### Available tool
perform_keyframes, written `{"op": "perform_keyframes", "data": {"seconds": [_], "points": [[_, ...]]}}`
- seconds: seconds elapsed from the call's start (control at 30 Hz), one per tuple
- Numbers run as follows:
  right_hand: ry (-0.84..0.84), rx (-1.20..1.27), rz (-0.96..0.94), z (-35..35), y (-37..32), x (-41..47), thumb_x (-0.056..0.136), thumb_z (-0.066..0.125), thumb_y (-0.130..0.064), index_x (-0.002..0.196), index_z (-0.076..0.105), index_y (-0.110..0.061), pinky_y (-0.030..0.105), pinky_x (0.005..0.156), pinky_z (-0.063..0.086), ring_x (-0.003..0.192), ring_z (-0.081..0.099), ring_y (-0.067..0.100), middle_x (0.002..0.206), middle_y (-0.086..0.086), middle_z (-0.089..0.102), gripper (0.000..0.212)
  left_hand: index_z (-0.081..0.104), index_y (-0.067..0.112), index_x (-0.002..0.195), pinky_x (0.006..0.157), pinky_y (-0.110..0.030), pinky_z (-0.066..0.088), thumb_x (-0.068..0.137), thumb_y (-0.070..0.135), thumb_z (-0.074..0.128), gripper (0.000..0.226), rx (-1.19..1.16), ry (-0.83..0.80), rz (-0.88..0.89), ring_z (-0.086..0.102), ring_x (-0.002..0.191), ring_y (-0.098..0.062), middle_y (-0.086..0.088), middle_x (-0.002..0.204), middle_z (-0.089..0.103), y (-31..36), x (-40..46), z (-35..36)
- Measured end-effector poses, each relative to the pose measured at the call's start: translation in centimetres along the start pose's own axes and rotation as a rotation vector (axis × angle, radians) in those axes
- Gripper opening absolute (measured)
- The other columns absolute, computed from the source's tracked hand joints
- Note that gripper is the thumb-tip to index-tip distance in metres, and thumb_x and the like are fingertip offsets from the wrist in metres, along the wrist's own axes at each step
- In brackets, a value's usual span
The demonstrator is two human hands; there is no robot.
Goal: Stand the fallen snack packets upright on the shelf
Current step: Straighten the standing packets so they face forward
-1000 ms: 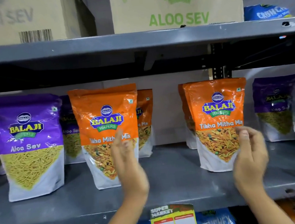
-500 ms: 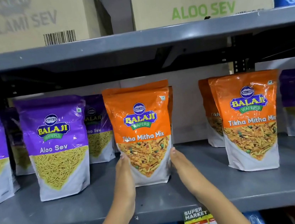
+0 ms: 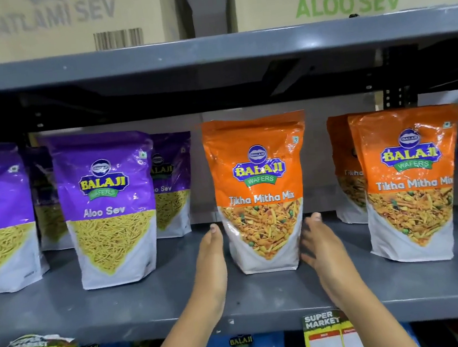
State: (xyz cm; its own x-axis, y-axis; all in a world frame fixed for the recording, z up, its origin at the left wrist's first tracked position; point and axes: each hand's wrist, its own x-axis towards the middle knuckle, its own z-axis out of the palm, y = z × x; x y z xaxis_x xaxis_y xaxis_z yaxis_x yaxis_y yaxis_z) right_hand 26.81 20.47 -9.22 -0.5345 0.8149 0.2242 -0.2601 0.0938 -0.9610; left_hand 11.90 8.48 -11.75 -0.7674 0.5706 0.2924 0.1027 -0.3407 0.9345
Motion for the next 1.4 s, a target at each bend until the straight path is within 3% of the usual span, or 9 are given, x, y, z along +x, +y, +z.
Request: {"op": "perform_keyframes", "data": {"seconds": [0.17, 0.3, 0.43, 0.53, 0.73, 0.87, 1.03, 1.27, 1.4], "points": [[0.403, -0.006, -0.397, 2.2, 0.0, -3.6, 0.104, 0.039, -0.028, 0.109, 0.067, -0.019, 0.039, 0.096, 0.049, 0.108, 0.064, 0.016, 0.113, 0.003, 0.070, 0.030, 0.057, 0.027, 0.128, 0.104, -0.010, 0.036, 0.103, 0.025, 0.041, 0.030, -0.048, 0.372, 0.414, 0.050, 0.111, 0.024, 0.021, 0.130, 0.057, 4.4, -2.9, -6.4], [0.143, -0.048, -0.380, 10.2, 0.8, -5.8, 0.096, 0.046, -0.033, 0.091, 0.072, -0.015, 0.033, 0.082, 0.050, 0.094, 0.066, 0.016, 0.099, 0.003, 0.073, 0.031, 0.043, 0.007, 0.144, 0.093, 0.000, 0.040, 0.104, 0.013, 0.037, 0.041, -0.057, 0.542, 0.467, 0.051, 0.102, 0.029, 0.003, 0.139, 0.048, 6.2, -1.0, -14.3], [-0.326, -0.275, -0.081, 23.3, 3.0, -7.0, 0.089, 0.042, -0.060, 0.106, 0.061, -0.032, 0.024, 0.100, 0.043, 0.109, 0.058, 0.004, 0.113, -0.020, 0.063, 0.037, 0.045, 0.019, 0.144, 0.113, -0.028, 0.034, 0.103, 0.037, 0.037, 0.045, -0.189, 0.426, 0.276, 0.046, 0.136, -0.010, 0.002, 0.145, 0.052, 6.0, 2.3, -24.8], [-0.464, -0.295, -0.054, 25.2, 1.9, -7.1, 0.103, 0.031, -0.045, 0.129, 0.043, -0.035, 0.002, 0.080, 0.033, 0.100, 0.046, -0.013, 0.112, -0.027, 0.047, 0.030, 0.045, 0.017, 0.145, 0.104, -0.024, 0.034, 0.104, 0.043, 0.031, 0.051, -0.228, 0.314, 0.153, 0.048, 0.130, -0.008, 0.005, 0.141, 0.053, 5.6, 2.4, -23.2], [-0.386, -0.238, -0.020, 24.5, 3.0, -6.2, 0.102, 0.030, -0.047, 0.145, 0.030, -0.036, 0.015, 0.096, 0.022, 0.121, 0.032, -0.006, 0.129, -0.025, 0.036, 0.044, 0.042, 0.026, 0.147, 0.104, -0.021, 0.028, 0.099, 0.055, 0.028, 0.058, -0.135, 0.149, 0.054, 0.038, 0.136, 0.001, 0.016, 0.149, 0.042, 4.7, 2.0, -20.9], [-0.202, -0.115, 0.024, 24.2, 3.8, -4.9, 0.089, 0.039, -0.070, 0.123, 0.051, -0.031, 0.029, 0.103, 0.039, 0.113, 0.055, 0.006, 0.123, -0.016, 0.058, 0.054, 0.054, 0.043, 0.098, 0.063, -0.003, 0.046, 0.104, 0.043, 0.023, 0.032, -0.067, 0.048, -0.014, 0.057, 0.072, 0.027, 0.036, 0.081, 0.066, 5.8, 1.2, -19.0], [-0.128, -0.039, 0.032, 23.8, 7.4, -2.2, 0.060, 0.045, -0.093, 0.129, 0.059, -0.031, 0.049, 0.106, 0.046, 0.119, 0.063, 0.018, 0.131, -0.003, 0.066, 0.094, 0.040, 0.038, 0.115, 0.053, 0.005, 0.041, 0.104, 0.041, 0.020, 0.023, -0.039, 0.006, 0.001, 0.048, 0.072, 0.022, 0.032, 0.092, 0.051, 6.1, 0.6, -18.2], [-0.122, 0.006, 0.024, 23.7, 6.1, -3.0, 0.066, 0.046, -0.085, 0.129, 0.056, -0.031, 0.046, 0.107, 0.045, 0.121, 0.061, 0.016, 0.133, -0.004, 0.064, 0.084, 0.057, 0.038, 0.098, 0.053, 0.003, 0.044, 0.103, 0.044, 0.020, 0.038, -0.023, -0.044, -0.016, 0.060, 0.062, 0.026, 0.032, 0.083, 0.067, 6.0, 0.5, -18.8], [-0.111, 0.001, 0.037, 23.7, 5.2, -3.8, 0.087, 0.046, -0.068, 0.126, 0.054, -0.026, 0.041, 0.107, 0.044, 0.120, 0.058, 0.015, 0.131, -0.003, 0.061, 0.058, 0.053, 0.035, 0.135, 0.101, -0.015, 0.039, 0.091, 0.070, 0.030, 0.061, 0.078, -0.025, -0.006, 0.055, 0.112, 0.016, 0.020, 0.133, 0.059, 5.0, 1.6, -20.2]]}}
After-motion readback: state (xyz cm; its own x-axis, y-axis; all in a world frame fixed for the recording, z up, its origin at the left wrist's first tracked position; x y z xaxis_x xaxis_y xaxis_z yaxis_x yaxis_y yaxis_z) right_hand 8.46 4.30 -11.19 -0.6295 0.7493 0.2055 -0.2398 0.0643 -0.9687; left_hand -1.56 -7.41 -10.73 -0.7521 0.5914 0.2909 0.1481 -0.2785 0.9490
